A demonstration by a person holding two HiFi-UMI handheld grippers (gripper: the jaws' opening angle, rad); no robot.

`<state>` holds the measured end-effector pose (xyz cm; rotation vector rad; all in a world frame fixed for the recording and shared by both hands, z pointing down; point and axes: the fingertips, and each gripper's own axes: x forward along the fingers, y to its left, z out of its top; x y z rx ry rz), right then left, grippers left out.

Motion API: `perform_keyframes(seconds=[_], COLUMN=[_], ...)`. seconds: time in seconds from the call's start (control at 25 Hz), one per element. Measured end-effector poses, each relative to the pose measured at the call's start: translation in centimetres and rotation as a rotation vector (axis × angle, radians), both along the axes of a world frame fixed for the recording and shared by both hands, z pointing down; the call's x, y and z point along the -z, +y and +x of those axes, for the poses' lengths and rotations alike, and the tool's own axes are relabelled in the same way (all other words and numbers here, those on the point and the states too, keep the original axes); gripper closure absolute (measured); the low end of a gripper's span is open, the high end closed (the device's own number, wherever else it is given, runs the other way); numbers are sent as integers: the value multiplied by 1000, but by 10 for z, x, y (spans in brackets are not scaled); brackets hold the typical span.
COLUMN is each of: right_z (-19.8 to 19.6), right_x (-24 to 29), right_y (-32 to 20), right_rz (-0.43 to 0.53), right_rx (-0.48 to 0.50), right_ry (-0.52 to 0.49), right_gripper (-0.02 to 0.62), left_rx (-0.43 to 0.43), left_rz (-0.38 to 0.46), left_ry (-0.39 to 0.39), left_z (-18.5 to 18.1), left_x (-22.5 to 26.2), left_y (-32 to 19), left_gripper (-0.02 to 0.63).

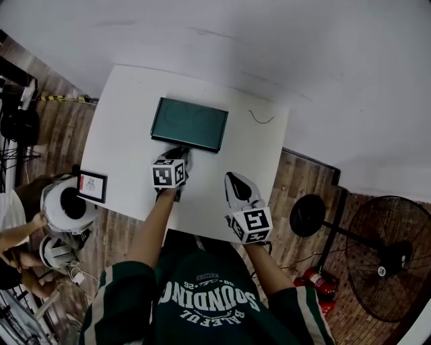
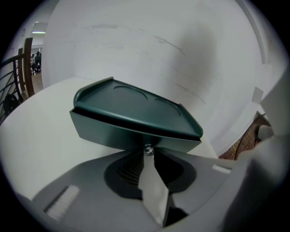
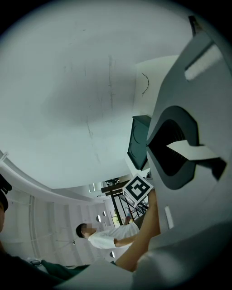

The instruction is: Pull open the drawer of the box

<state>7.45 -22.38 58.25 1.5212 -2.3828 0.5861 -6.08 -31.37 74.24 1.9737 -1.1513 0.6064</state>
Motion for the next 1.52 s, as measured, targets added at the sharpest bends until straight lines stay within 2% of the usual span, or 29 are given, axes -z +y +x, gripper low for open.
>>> perform_keyframes(seconds=[0.88,1.36,1.52], right_z=[-18,-23,-20], right_x=[9,16,21], right_y=[31,38,37], right_rz=[16,33,48], right_rx=[68,95,97], right_ry=[-2,3,7], right_gripper=[594,594,594], left_rx=[-13,-8,6], left_rz=[-47,-60,-32], left_ry=[-5,-1,-5], left_z=[-23,-25,-34], left_x=[-5,-3,5], left_y=[96,109,112], left_gripper=[479,479,479])
